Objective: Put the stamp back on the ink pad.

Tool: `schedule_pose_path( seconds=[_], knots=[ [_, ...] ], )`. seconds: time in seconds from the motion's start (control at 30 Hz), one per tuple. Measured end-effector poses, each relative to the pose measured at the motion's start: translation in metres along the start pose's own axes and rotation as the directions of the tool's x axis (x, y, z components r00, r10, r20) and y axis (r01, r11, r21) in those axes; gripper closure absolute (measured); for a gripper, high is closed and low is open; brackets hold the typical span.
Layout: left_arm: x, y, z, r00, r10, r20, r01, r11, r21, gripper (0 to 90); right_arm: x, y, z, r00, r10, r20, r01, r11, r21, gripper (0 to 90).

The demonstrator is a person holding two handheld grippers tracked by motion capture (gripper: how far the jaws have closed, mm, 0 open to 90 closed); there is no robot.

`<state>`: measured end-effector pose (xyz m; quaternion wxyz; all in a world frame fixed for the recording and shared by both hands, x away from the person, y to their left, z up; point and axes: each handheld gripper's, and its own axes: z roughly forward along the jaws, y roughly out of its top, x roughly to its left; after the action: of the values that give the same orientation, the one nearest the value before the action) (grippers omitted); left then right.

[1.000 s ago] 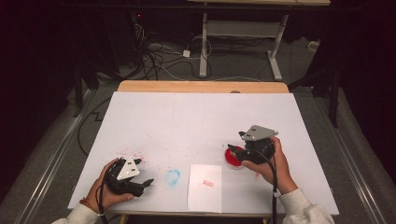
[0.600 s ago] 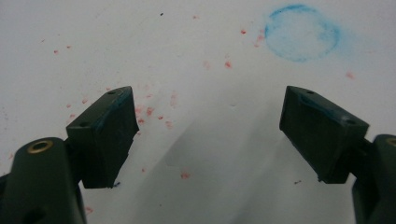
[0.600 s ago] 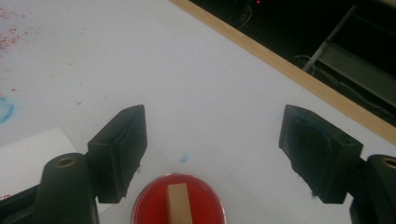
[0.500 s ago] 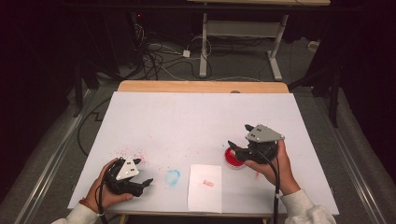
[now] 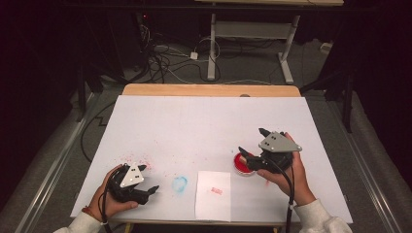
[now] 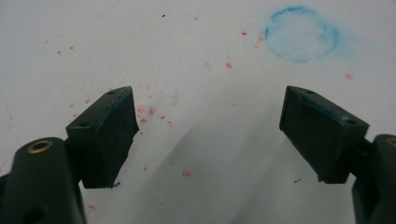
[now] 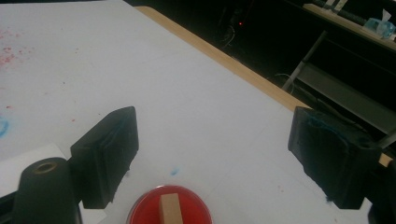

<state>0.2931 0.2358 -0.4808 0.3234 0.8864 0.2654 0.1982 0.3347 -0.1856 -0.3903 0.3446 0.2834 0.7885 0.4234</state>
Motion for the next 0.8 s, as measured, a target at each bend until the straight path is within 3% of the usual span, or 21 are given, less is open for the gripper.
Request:
schedule_pose_path(
  seconds=[0.8],
  knots=[
    [-0.001, 0.001, -0.002, 1.0, 0.004, 0.002, -0.004, 0.9999, -0.016, 18.0, 0.002, -0.02, -0.032, 0.9978, -0.038, 0.054, 0.039, 0.999, -0.027, 16.4]
  ],
)
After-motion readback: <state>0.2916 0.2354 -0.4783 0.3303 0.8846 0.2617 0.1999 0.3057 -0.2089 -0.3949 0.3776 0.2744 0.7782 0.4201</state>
